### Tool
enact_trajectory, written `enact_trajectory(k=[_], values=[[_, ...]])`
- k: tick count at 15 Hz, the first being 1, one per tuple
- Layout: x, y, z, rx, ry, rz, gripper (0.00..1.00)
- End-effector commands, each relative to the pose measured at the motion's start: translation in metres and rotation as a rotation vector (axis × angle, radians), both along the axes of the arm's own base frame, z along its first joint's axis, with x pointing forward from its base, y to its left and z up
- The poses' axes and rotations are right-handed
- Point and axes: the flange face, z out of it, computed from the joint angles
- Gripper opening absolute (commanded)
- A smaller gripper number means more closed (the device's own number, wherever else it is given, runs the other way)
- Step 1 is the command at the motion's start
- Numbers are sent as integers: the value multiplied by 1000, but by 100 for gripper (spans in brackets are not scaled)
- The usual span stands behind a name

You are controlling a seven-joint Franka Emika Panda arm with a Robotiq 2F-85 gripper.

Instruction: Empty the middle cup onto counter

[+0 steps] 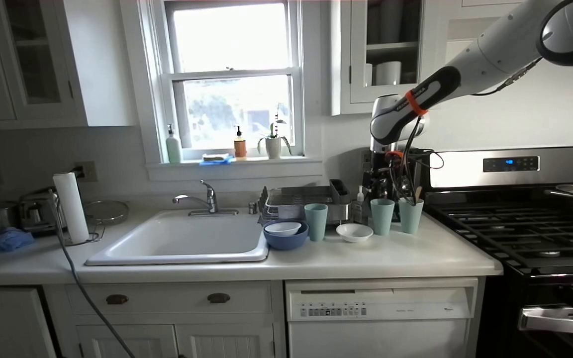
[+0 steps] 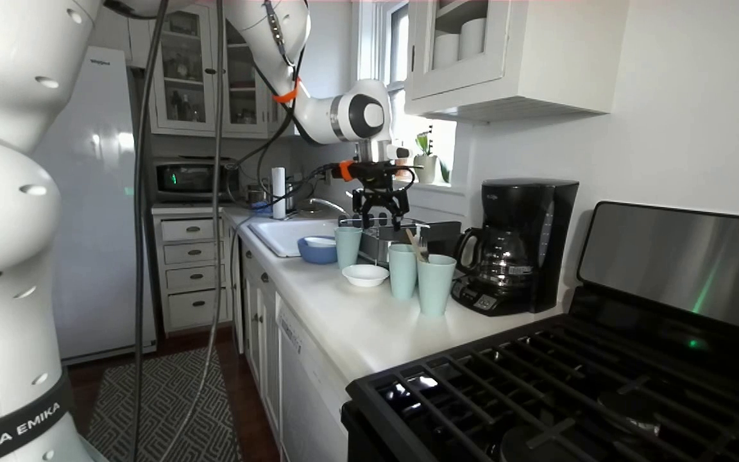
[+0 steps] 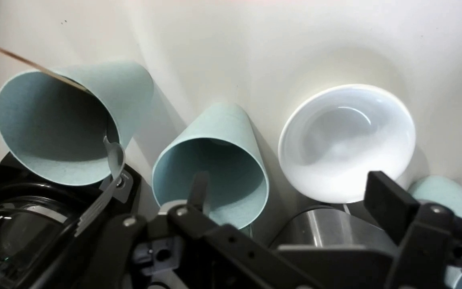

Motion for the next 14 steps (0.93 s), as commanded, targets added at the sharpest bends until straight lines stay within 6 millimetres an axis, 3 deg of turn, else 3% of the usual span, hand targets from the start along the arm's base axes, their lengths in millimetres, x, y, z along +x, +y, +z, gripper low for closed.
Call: enact_trajectory(k=[1,6,11,12,14], values=[[19,-4,-9,-10,1,0,85],[31,-6,-21,-9,2,0,55],[39,-11,-28,-16,3,-5,41],[40,-12,-30,-16,6,-7,47],[42,-14,-32,-19,9,-12,46]])
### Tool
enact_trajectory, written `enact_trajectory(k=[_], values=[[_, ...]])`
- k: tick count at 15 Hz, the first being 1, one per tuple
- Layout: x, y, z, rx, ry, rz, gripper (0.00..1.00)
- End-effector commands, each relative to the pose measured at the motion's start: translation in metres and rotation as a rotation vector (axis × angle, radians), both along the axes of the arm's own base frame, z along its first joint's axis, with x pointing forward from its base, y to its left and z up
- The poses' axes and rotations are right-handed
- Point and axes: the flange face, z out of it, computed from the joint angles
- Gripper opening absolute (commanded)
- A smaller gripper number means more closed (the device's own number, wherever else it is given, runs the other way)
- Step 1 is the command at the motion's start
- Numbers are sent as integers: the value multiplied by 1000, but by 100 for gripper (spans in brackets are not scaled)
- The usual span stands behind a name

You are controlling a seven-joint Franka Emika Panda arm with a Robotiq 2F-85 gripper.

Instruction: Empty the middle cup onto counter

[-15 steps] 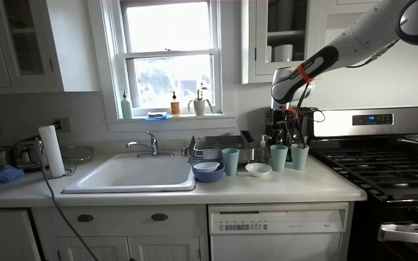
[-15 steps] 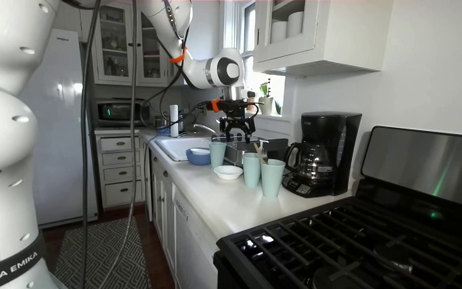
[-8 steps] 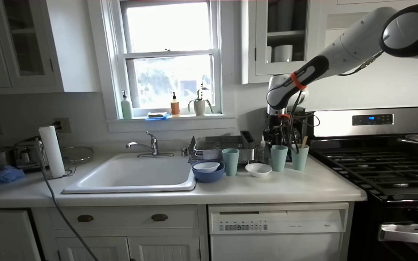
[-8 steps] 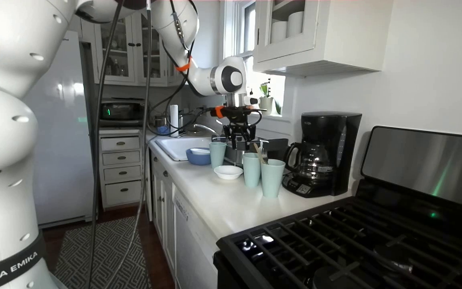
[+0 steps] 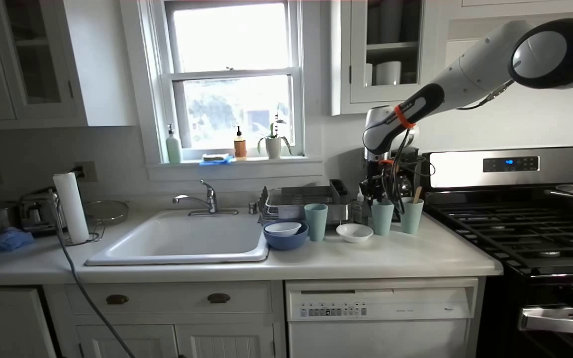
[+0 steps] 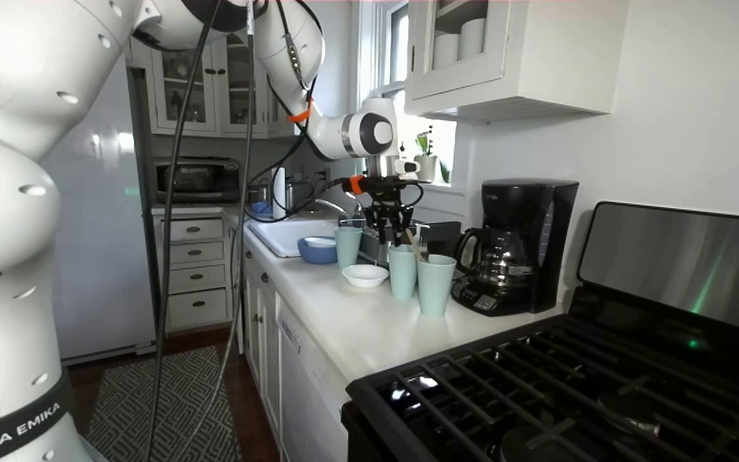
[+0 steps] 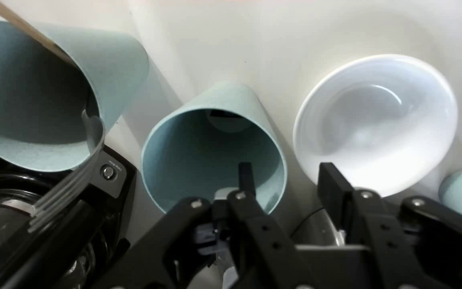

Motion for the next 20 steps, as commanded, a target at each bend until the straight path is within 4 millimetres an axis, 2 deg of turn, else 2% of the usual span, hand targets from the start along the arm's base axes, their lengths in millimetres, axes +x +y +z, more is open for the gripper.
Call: enact_trajectory(k=[1,3,5,7,10,12,20], values=[[11,-6,-2,-7,2,-7,46],[13,-7,-6,-6,8,-8,42],[13,-7,-7,-6,11,-7,17],[12,-6,-6,-3,13,-8,7],[10,-7,-4,1,13,-12,0],[5,-7,1,6,8,-14,5],[-38,-3,51,42,-12,-12,5]])
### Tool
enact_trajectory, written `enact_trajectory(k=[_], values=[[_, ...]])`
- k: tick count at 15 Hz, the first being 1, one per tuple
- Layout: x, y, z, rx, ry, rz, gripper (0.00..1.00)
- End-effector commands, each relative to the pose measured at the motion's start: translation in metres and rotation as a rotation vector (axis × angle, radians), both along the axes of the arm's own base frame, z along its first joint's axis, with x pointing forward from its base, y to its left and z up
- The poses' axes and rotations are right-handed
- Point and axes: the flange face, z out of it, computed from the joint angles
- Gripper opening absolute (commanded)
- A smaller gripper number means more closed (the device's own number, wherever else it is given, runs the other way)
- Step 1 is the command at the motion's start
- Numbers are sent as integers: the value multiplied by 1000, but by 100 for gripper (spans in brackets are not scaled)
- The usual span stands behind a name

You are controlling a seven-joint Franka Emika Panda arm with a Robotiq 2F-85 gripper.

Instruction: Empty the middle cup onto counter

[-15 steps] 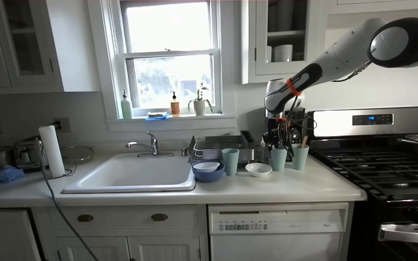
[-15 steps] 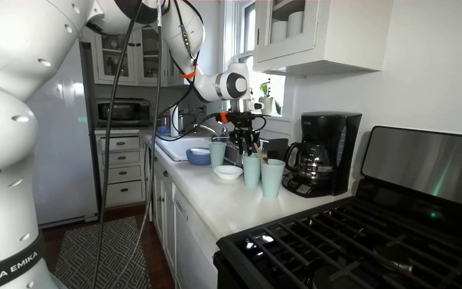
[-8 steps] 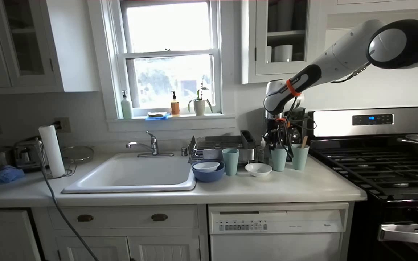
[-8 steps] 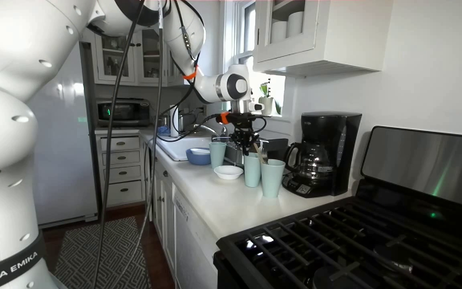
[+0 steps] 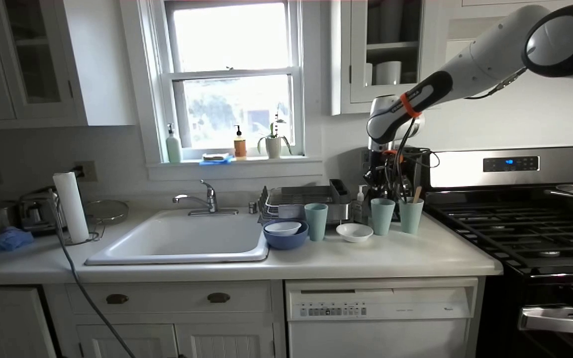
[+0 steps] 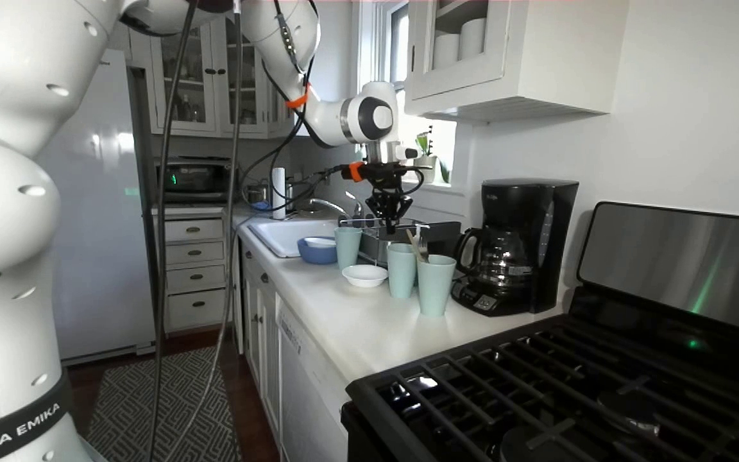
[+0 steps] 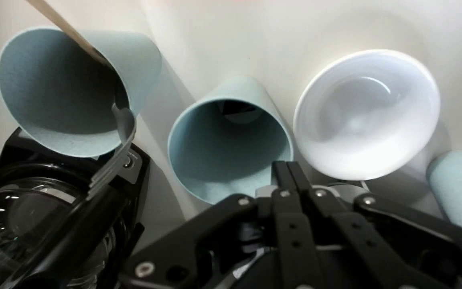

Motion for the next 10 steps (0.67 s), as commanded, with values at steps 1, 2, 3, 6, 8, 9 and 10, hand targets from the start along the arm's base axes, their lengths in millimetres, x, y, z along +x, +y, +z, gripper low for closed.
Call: enact_trajectory(k=[1,2,3,6,8,9,10], values=[[-29,0,19,34,18,-7,5],[-32,0,20,39,26,-4,5],[-34,0,22,42,32,-2,5],[-33,6,19,32,24,24,31],[-26,8,14,20,16,30,44],[-22,9,12,20,15,28,50],[-19,9,11,15,7,28,58]])
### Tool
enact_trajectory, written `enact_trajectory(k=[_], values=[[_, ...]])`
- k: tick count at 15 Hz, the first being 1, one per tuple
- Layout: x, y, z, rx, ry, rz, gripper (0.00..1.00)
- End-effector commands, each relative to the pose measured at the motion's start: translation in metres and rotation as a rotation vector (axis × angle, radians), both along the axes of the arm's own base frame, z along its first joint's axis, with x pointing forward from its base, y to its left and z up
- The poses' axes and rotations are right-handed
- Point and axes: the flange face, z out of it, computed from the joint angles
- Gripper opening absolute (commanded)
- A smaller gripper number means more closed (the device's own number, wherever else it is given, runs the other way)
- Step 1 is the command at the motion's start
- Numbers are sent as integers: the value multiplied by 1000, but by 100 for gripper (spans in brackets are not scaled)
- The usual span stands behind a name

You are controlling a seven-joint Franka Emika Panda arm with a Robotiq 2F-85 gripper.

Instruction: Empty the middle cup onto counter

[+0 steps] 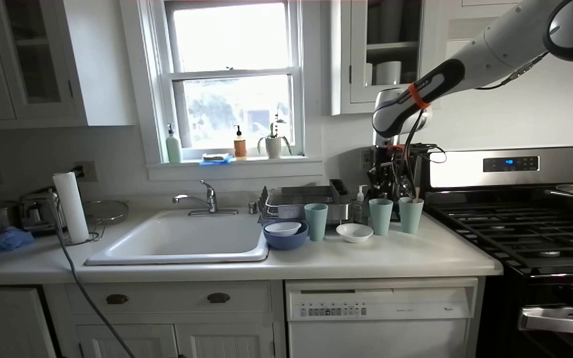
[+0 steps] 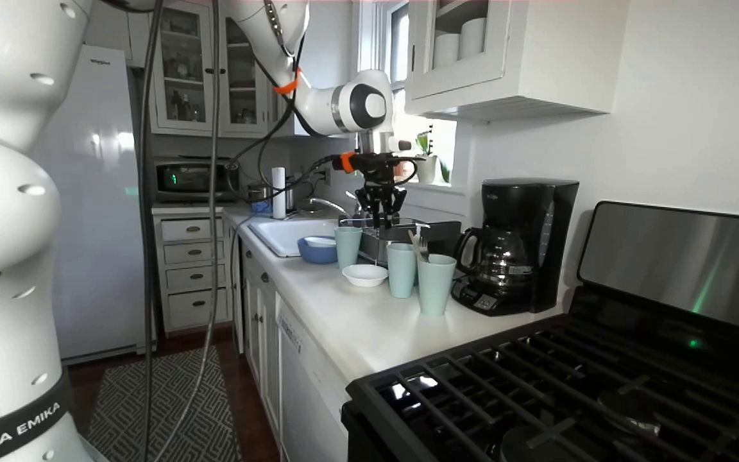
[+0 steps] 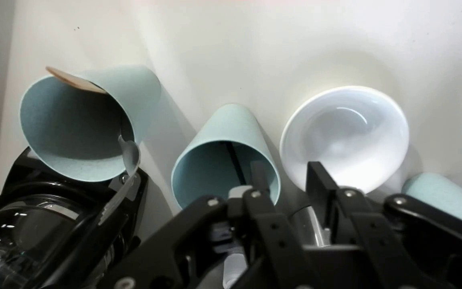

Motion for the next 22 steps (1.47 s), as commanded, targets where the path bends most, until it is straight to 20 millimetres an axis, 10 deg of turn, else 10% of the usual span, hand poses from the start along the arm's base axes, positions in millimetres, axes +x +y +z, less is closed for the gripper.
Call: enact_trajectory(k=[1,5,22], values=[[8,1,-5,2,-24,16,64],[21,-1,-12,-19,-42,27,74],[62,-14,-63,-51,10,44,38]])
